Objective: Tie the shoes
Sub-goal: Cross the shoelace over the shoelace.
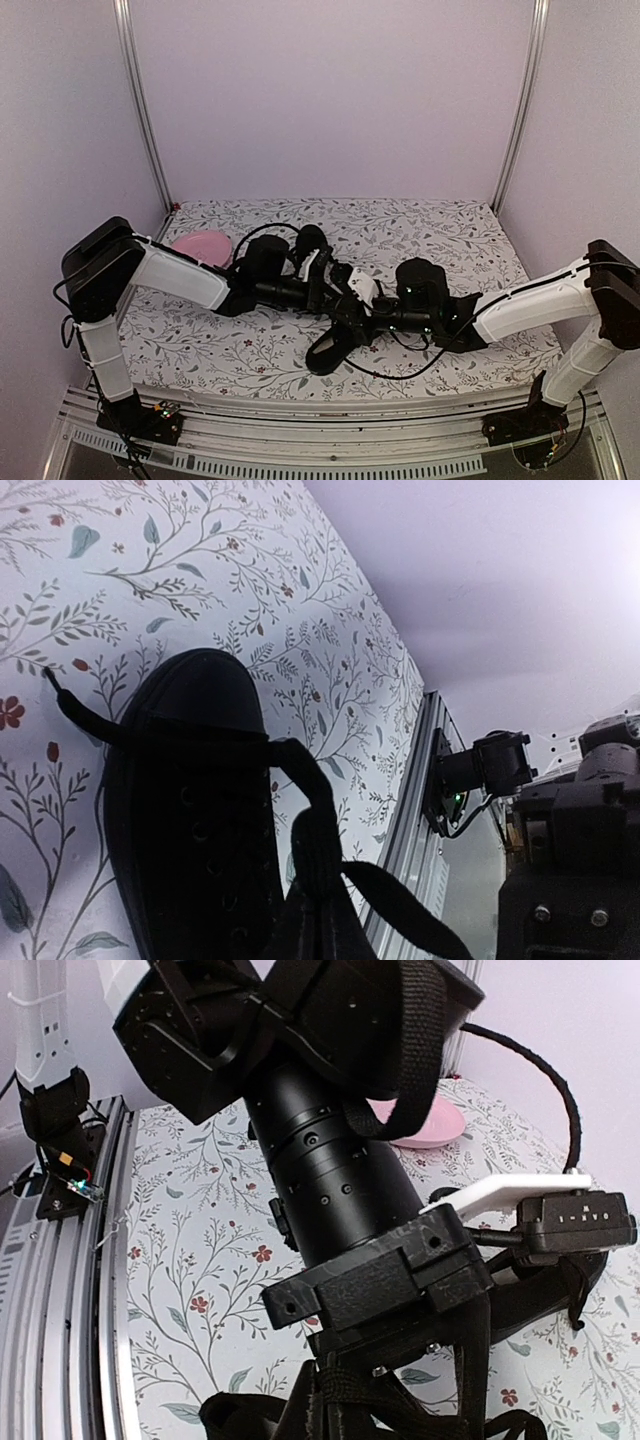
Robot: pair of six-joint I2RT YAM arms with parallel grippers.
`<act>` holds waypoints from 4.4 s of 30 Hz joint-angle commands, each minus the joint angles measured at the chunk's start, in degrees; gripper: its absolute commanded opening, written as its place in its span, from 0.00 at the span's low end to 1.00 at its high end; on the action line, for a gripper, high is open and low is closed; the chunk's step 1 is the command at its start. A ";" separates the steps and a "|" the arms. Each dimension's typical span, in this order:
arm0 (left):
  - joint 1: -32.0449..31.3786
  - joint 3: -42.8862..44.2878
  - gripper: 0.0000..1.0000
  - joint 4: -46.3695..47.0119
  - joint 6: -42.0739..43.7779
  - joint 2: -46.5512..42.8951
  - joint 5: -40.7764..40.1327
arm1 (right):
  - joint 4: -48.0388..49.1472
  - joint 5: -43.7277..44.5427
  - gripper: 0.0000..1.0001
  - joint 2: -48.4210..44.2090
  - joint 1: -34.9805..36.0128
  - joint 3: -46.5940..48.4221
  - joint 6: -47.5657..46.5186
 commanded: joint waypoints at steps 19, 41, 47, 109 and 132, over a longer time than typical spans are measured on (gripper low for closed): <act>1.50 1.35 0.00 -1.66 0.44 -0.62 1.54 | 1.59 20.59 0.02 4.94 4.32 -2.26 -25.61; 1.02 -2.61 0.00 1.29 0.27 -3.41 -0.35 | -11.13 35.78 0.02 12.97 4.32 5.00 -6.84; 0.99 -3.68 0.00 1.40 1.66 -4.82 -3.01 | -12.51 33.99 0.02 9.35 4.26 2.56 -3.32; -9.60 -20.88 0.46 12.40 -3.99 -8.27 0.04 | -5.12 23.76 0.02 9.58 1.85 0.28 10.62; 0.25 0.48 0.48 -12.11 7.98 -3.58 -11.93 | -3.15 16.15 0.02 7.50 -1.20 -1.68 12.65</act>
